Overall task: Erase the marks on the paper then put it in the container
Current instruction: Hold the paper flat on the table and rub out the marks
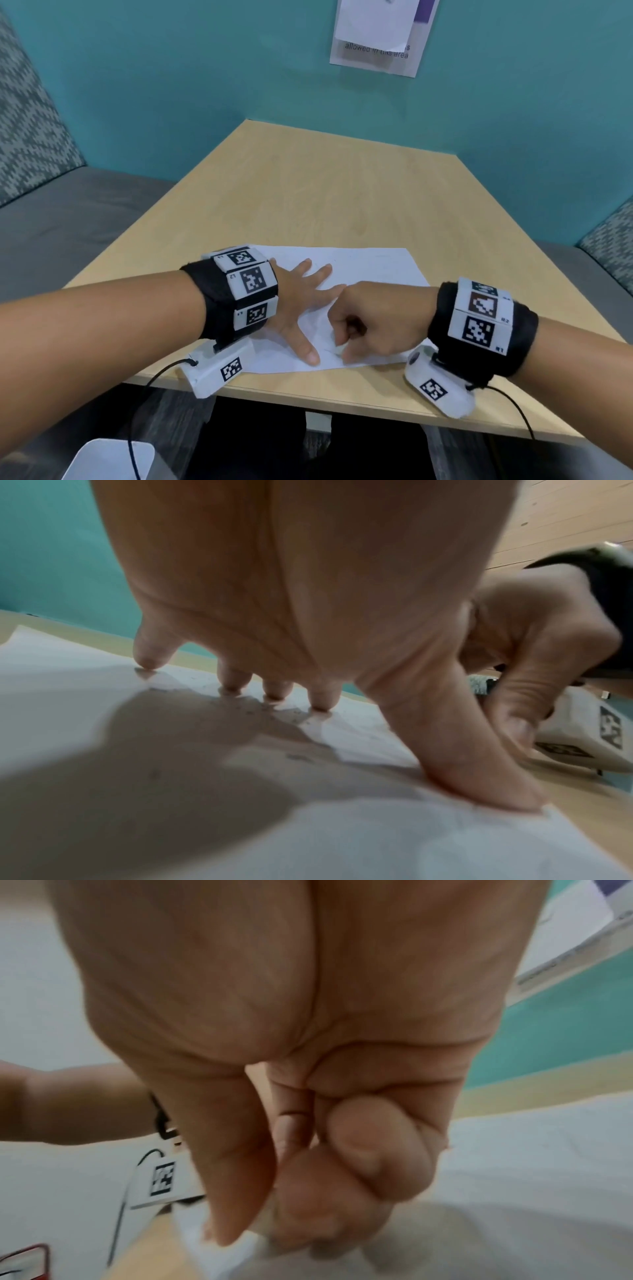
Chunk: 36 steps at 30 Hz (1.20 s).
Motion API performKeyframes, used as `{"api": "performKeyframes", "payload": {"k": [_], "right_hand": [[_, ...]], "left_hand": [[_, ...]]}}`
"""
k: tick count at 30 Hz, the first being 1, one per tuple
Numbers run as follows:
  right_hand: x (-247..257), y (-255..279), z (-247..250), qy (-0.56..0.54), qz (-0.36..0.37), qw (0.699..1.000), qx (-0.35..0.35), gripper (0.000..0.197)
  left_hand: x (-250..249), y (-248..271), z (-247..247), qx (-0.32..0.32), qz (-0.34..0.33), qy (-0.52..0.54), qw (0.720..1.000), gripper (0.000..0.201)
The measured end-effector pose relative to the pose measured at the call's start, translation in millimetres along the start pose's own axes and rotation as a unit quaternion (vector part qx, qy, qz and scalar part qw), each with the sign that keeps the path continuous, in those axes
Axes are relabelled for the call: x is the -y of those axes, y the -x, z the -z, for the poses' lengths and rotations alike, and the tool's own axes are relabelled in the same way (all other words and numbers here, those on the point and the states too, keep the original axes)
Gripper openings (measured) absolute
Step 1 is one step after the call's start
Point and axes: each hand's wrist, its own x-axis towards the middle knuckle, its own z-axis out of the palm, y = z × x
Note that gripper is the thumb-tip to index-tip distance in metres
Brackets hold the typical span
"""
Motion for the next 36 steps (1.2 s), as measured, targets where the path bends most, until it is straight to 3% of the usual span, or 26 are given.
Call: {"api": "performKeyframes", "payload": {"k": [6,15,20,25,30,34,36], "right_hand": [[-38,-6,22,0.022,-0.103,0.993,-0.056,0.015],[-35,-4,18,0.031,-0.098,0.993,-0.065,0.016],[-8,10,-1,0.002,-0.022,1.0,-0.005,0.012],[-21,8,11,0.024,-0.058,0.997,-0.046,0.011],[-6,11,0,-0.008,-0.018,1.0,0.004,0.012],[-26,3,18,0.016,-0.073,0.996,-0.046,0.01],[-23,2,15,0.017,-0.064,0.997,-0.039,0.01]], "left_hand": [[-2,2,2,0.006,0.016,-0.019,1.0,0.12],[-29,-9,17,-0.005,-0.013,-0.01,1.0,0.107],[-24,-12,12,-0.011,-0.028,0.024,0.999,0.089],[-27,-13,15,-0.007,-0.018,0.001,1.0,0.102],[-26,-13,14,-0.013,-0.027,0.012,0.999,0.091],[-24,-17,10,-0.015,-0.021,-0.008,1.0,0.104],[-23,-18,10,-0.019,-0.019,-0.001,1.0,0.102]]}}
